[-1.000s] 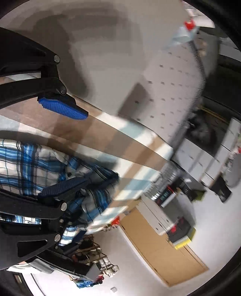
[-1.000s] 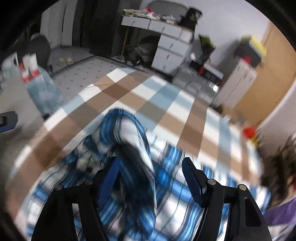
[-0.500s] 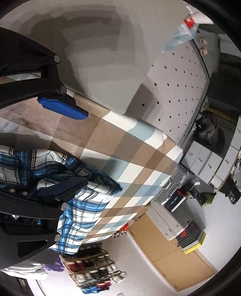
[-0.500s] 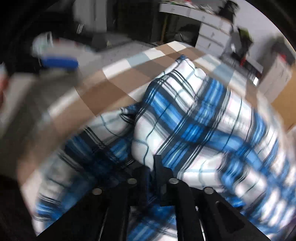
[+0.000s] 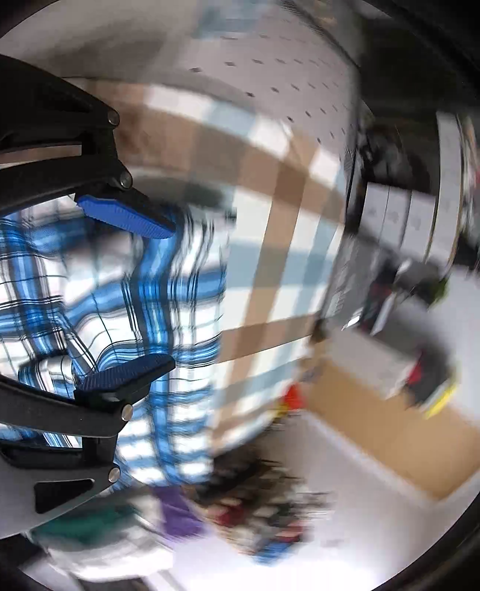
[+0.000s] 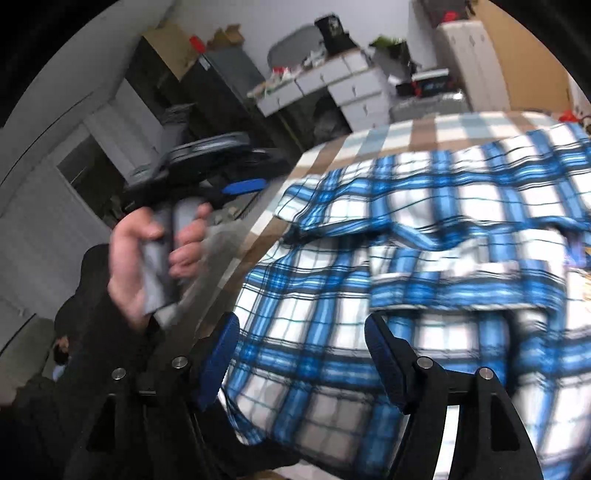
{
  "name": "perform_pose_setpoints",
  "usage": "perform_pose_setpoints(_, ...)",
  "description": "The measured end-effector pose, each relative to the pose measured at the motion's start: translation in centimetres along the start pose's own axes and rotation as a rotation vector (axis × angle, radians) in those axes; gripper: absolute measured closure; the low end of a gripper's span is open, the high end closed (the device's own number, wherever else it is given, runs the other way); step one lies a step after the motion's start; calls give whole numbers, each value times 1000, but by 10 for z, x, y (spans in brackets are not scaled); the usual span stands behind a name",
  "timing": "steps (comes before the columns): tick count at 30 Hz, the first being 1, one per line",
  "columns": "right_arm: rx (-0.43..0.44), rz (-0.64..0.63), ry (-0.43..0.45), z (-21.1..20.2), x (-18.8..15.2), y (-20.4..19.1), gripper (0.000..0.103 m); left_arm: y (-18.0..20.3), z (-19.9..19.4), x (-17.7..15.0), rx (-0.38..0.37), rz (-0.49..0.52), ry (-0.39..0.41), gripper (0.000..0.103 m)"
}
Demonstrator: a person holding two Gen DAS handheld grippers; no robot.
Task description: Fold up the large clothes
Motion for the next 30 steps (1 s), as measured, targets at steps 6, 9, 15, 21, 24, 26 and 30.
perform_pose_setpoints(6, -106, 45, 44, -21, 31, 42, 30, 5, 98, -23, 251, 152, -338, 42)
perform_pose_setpoints(9, -231, 44, 65, -22, 69, 75, 25, 9, 101, -22, 280, 165, -333, 29)
perform_pose_setpoints(15, -559, -38, -88, 23, 155, 162, 23, 7, 99, -25, 296, 176, -362, 22)
perform_pose_setpoints(21, -628, 147, -338, 77, 157, 257, 43, 0, 105, -19, 305, 137, -383, 11)
perform_pose_setpoints(24, -700, -45, -425, 92, 154, 242, 43, -2, 112, -17, 315, 178, -397, 6)
perform_pose_setpoints(26, -699, -14, -429, 93, 156, 244, 42, -5, 116, -13, 315, 181, -402, 3)
perform_pose_setpoints(30, -709, -38, -427, 99, 166, 245, 43, -10, 123, -2, 314, 207, -418, 2)
Point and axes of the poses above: each gripper's, at about its wrist camera, not at the fingertips, and z roughly the way its jaws point, y to its right, x to its top, the point moved 3 cm from there along z, roughly the way its jaws point, and after that the axes turned 2 degrees about y, right-handed, at the moved point
